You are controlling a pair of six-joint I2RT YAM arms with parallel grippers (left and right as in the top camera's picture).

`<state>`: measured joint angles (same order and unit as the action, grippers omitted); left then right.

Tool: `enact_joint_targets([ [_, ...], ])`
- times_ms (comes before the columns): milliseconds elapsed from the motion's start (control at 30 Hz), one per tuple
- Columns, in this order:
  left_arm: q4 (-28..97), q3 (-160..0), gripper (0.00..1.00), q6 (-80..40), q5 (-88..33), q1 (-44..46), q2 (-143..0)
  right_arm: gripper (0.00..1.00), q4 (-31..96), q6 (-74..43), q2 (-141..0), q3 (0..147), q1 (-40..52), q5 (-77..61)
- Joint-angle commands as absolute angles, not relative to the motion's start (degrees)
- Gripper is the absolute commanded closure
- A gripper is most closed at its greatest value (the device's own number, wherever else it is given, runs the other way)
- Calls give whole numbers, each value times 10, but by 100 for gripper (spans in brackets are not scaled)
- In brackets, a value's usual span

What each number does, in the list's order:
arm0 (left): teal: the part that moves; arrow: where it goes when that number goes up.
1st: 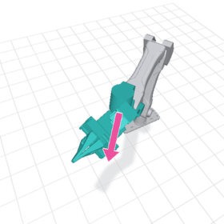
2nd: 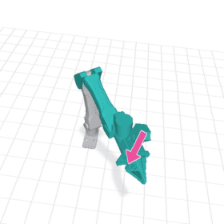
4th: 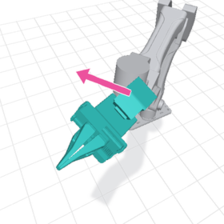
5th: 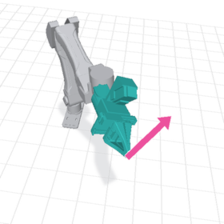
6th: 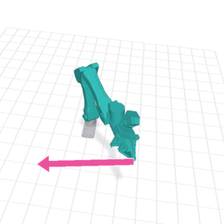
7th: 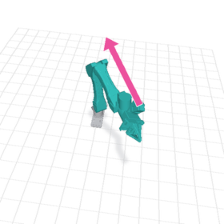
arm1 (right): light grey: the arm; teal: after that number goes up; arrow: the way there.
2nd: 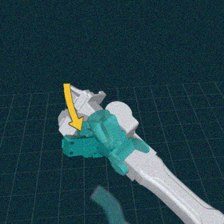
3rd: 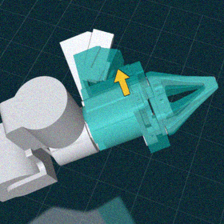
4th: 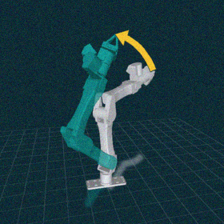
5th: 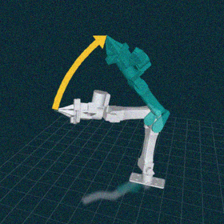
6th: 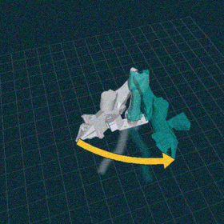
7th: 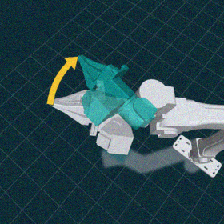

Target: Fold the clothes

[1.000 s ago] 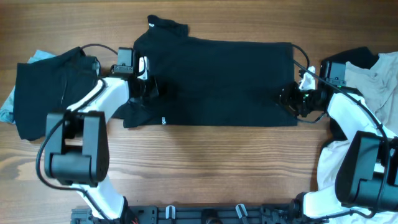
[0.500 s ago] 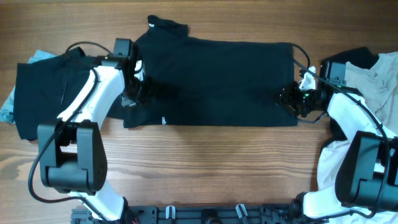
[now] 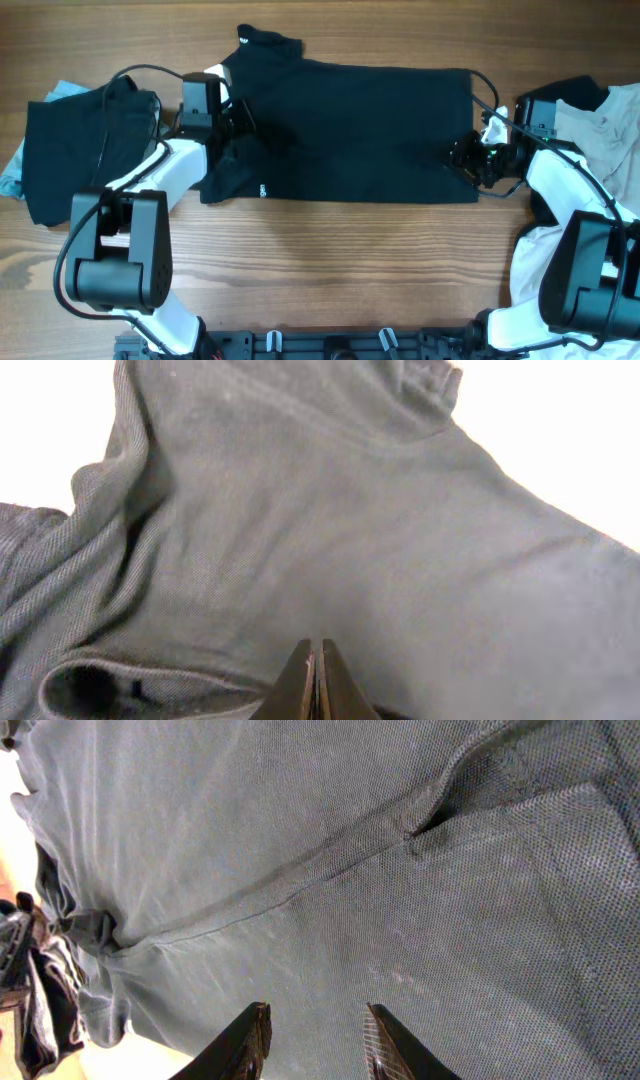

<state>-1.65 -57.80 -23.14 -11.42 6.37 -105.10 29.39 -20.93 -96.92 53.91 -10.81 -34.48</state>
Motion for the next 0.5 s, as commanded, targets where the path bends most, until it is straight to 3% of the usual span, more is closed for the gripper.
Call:
enact_joint_targets([
  [0,63,-615,91,-243,-135,60,-1021,63,297,-209,-960,547,-108,-333],
  [133,279,-626,83,-213,-117,20,-936,55,300,-193,-960,548,-109,-328],
  [200,370,-626,77,-212,-11,-8,-918,51,316,-180,-960,548,-109,-301],
  [300,381,-606,75,-166,-39,-31,-939,44,337,-180,-960,547,-109,-249],
  [400,378,-599,63,-146,-46,-31,-988,39,346,-183,-960,548,-110,-213],
  [467,368,-599,63,-117,-76,-31,-1027,36,382,-202,-960,548,-128,-167],
])
